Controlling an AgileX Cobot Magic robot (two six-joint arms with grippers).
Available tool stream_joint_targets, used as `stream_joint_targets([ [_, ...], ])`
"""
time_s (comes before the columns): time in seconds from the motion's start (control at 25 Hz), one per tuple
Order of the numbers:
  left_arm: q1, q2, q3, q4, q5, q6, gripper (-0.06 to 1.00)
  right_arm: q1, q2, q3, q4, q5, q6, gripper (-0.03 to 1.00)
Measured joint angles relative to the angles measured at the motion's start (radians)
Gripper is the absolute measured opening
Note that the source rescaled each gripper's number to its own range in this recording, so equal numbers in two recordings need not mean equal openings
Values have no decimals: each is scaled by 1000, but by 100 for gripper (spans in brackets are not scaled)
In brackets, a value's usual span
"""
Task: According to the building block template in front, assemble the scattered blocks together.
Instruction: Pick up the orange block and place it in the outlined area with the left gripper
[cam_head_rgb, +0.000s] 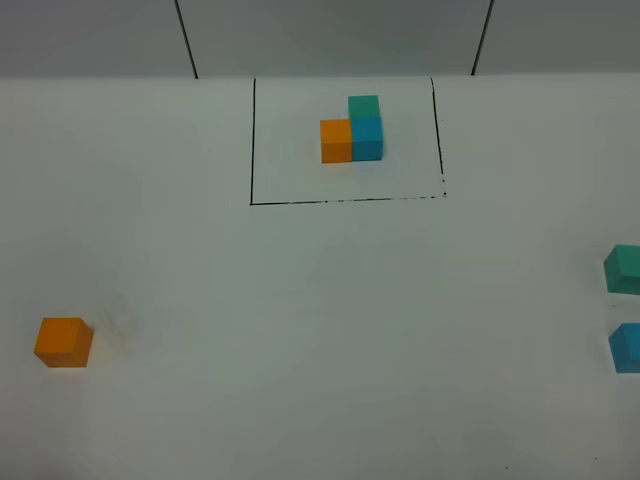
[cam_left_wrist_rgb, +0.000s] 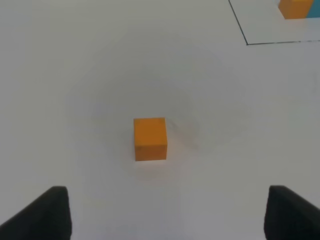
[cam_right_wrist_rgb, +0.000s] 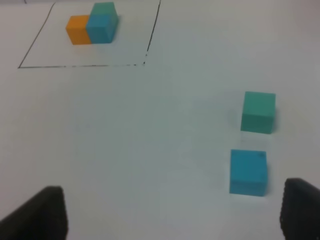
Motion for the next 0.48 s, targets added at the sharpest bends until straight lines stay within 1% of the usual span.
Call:
stream_joint_targets([
  [0.48, 0, 0, 0, 0, 0, 0, 81, 0, 0, 0, 0, 0, 0, 73],
])
